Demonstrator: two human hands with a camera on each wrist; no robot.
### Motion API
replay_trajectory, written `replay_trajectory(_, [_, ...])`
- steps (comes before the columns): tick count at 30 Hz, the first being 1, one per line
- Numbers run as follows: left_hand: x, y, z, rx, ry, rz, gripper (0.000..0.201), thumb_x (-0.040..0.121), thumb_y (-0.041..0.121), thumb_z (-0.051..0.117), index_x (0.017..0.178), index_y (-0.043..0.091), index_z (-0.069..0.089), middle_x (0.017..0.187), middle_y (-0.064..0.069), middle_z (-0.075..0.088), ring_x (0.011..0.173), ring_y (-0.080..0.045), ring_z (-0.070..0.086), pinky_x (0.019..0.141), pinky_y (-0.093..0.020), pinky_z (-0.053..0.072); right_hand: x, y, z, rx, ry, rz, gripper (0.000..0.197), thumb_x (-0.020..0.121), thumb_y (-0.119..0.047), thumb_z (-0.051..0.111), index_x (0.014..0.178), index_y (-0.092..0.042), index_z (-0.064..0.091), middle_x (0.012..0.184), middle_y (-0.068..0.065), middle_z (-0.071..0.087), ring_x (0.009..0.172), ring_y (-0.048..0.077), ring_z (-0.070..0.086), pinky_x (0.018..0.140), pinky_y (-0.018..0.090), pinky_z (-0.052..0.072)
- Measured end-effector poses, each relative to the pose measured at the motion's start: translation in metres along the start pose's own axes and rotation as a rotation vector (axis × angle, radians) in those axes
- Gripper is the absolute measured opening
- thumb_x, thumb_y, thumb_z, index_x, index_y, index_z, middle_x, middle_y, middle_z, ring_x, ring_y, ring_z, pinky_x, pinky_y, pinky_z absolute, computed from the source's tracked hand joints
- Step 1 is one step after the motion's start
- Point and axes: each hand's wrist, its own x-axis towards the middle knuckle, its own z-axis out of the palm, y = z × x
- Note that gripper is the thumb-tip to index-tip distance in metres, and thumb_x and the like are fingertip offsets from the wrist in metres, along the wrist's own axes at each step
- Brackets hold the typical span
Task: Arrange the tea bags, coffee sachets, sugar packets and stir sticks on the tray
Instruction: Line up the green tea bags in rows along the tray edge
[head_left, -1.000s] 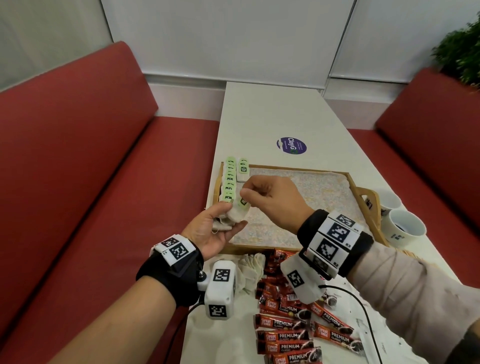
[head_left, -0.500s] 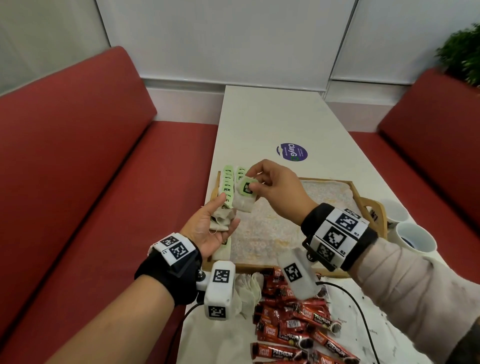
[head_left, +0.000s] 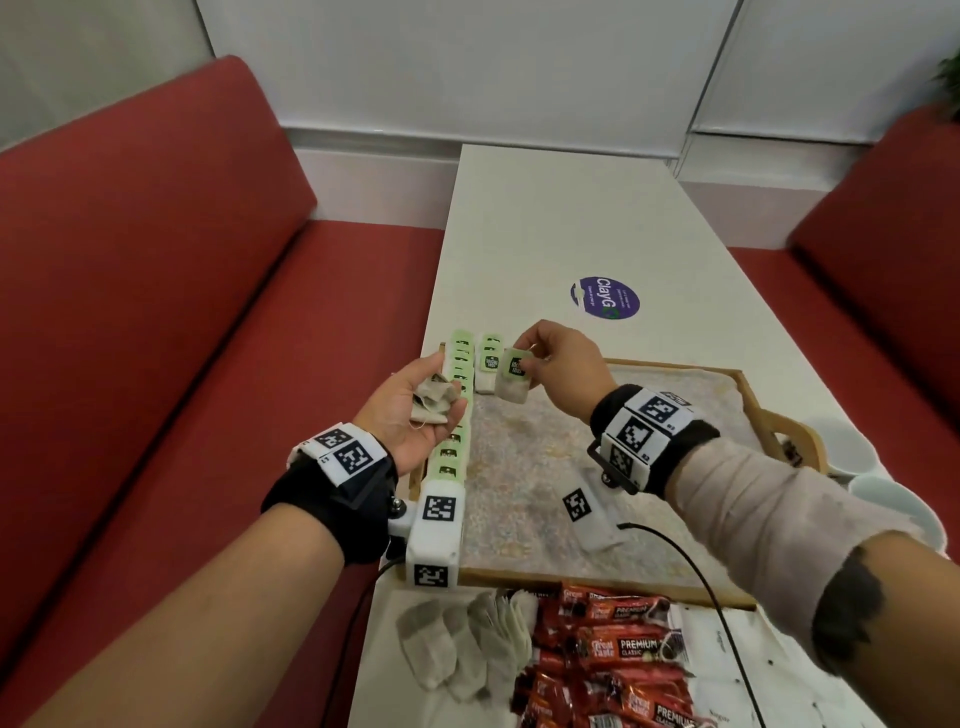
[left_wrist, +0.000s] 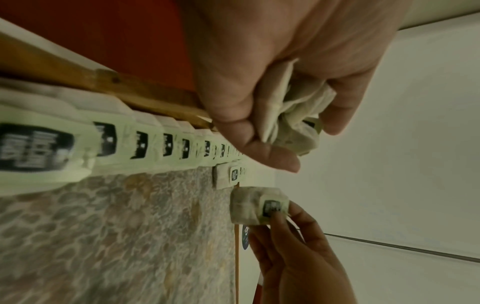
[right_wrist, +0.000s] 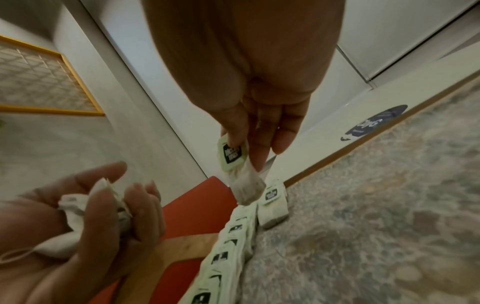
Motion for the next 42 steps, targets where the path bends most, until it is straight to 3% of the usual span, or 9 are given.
replay_trajectory(8, [0.022,0.008,0.001,-0.001,-0.010,-0.002,0.018,0.088,0.022,0.061,0.081,0.009,0.052,0.075,-0.007,0.055,0.057,-0.011,0.056,0.048,-0.022,0.053,0.032,0.011,0.033,-0.011,-0.164,0.101,0.018,0.086,0.005,0.057,0.089,-0.012,0.057,0.061,-0.005,0.057,0.054,0.010,0.058,0.058,0.023,0.048])
replay_trajectory(12, [0.028,0.012,0.001,-0.001,-0.006,0.012,0.016,0.089,0.022,0.061,0.084,0.009,0.052,0.077,-0.007,0.055,0.065,-0.012,0.054,0.048,-0.021,0.053,0.047,0.017,0.042,-0.102,-0.162,0.159,0.014,0.084,-0.001,0.064,0.088,-0.014,0.060,0.071,-0.005,0.056,0.069,0.017,0.058,0.067,0.029,0.048])
replay_trajectory(15, [0.031,0.012,-0.001,-0.002,-0.011,0.004,0.017,0.089,0.022,0.061,0.082,0.009,0.052,0.075,-0.006,0.056,0.065,-0.012,0.055,0.048,-0.021,0.053,0.055,0.020,0.045,-0.178,-0.143,0.178,0.011,0.085,-0.006,0.063,0.091,-0.015,0.063,0.084,-0.001,0.058,0.080,0.018,0.056,0.069,0.026,0.043])
replay_trajectory(21, [0.032,0.011,-0.003,-0.031,-0.022,-0.011,0.019,0.088,0.021,0.061,0.077,0.009,0.052,0.072,-0.007,0.056,0.062,-0.011,0.056,0.048,-0.020,0.053,0.065,0.024,0.054,-0.203,-0.120,0.208,0.024,0.085,-0.008,0.063,0.071,-0.024,0.052,0.086,0.000,0.061,0.083,0.020,0.060,0.076,0.029,0.049])
replay_trajectory(25, [0.030,0.012,-0.004,-0.042,-0.019,-0.016,0.018,0.088,0.021,0.061,0.077,0.009,0.053,0.069,-0.006,0.057,0.063,-0.011,0.057,0.049,-0.021,0.053,0.068,0.024,0.055,-0.201,-0.096,0.220,0.028,0.085,-0.007,0.063,0.068,-0.025,0.051,0.084,0.001,0.062,0.083,0.019,0.060,0.077,0.030,0.050])
replay_trajectory(31, [0.027,0.011,-0.004,-0.057,-0.057,0.024,0.020,0.091,0.019,0.057,0.075,0.008,0.055,0.060,-0.003,0.063,0.075,-0.013,0.061,0.053,-0.022,0.056,0.067,0.024,0.055,-0.209,-0.076,0.220,0.012,0.085,-0.007,0.063,0.084,-0.018,0.058,0.098,0.006,0.068,0.089,0.022,0.062,0.076,0.027,0.047])
replay_trajectory(34, [0.025,0.011,-0.003,-0.076,-0.076,0.051,0.017,0.093,0.015,0.054,0.079,0.005,0.059,0.069,-0.005,0.066,0.079,-0.017,0.064,0.061,-0.028,0.060,0.065,0.023,0.057,-0.251,-0.063,0.212,0.012,0.084,-0.007,0.064,0.087,-0.018,0.058,0.101,0.007,0.068,0.094,0.024,0.062,0.076,0.027,0.045])
replay_trajectory(38, [0.024,0.011,-0.004,-0.097,-0.120,0.061,0.015,0.094,0.006,0.048,0.107,0.006,0.055,0.094,-0.010,0.068,0.088,-0.023,0.068,0.070,-0.035,0.060,0.063,0.024,0.055,-0.257,-0.054,0.215,0.016,0.083,-0.010,0.066,0.098,-0.011,0.063,0.101,0.007,0.067,0.096,0.025,0.062,0.077,0.029,0.045])
replay_trajectory(42, [0.025,0.011,-0.005,-0.061,-0.172,0.073,0.027,0.095,-0.002,0.041,0.118,0.008,0.053,0.110,-0.012,0.066,0.091,-0.025,0.069,0.074,-0.035,0.059,0.054,0.014,0.045,-0.153,-0.005,0.110,0.008,0.087,-0.015,0.061,0.095,-0.014,0.060,0.087,0.001,0.060,0.081,0.020,0.058,0.069,0.026,0.041])
